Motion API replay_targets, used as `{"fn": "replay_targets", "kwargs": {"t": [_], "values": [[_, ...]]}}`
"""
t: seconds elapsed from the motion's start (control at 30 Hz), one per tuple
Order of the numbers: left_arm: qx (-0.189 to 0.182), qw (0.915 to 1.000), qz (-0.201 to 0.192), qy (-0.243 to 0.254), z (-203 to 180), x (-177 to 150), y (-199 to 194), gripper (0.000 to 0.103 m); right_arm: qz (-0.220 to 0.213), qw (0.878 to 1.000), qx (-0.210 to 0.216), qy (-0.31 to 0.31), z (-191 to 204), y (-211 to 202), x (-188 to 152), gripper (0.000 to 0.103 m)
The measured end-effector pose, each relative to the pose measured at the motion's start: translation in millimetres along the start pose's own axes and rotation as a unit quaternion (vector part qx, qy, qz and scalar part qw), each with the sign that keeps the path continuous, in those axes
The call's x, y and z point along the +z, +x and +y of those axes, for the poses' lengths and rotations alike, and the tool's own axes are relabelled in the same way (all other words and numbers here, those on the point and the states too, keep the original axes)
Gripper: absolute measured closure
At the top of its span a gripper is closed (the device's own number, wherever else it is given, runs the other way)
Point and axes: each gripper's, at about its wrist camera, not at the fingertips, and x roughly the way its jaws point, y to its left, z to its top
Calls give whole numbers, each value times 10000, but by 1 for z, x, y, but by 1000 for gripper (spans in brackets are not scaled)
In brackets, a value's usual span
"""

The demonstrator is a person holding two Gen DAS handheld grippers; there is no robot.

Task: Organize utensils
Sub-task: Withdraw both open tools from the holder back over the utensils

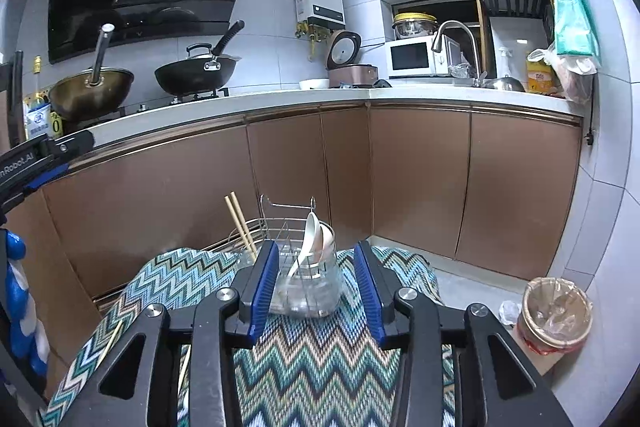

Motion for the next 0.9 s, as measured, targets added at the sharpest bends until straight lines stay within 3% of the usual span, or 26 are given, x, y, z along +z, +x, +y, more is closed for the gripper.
{"fn": "replay_targets", "kwargs": {"t": [0.27, 0.67, 0.9], "values": [[146, 9998, -33, 129, 27, 6, -60, 46, -85, 9999, -11, 98, 1, -52, -7, 65], [260, 9994, 234, 9, 71, -10, -111, 46, -204, 9996, -65, 184, 8, -101, -18, 61], [323, 9990, 301, -89, 92, -19, -131, 46, -283, 9994, -74, 165, 19, -117, -22, 46]]}}
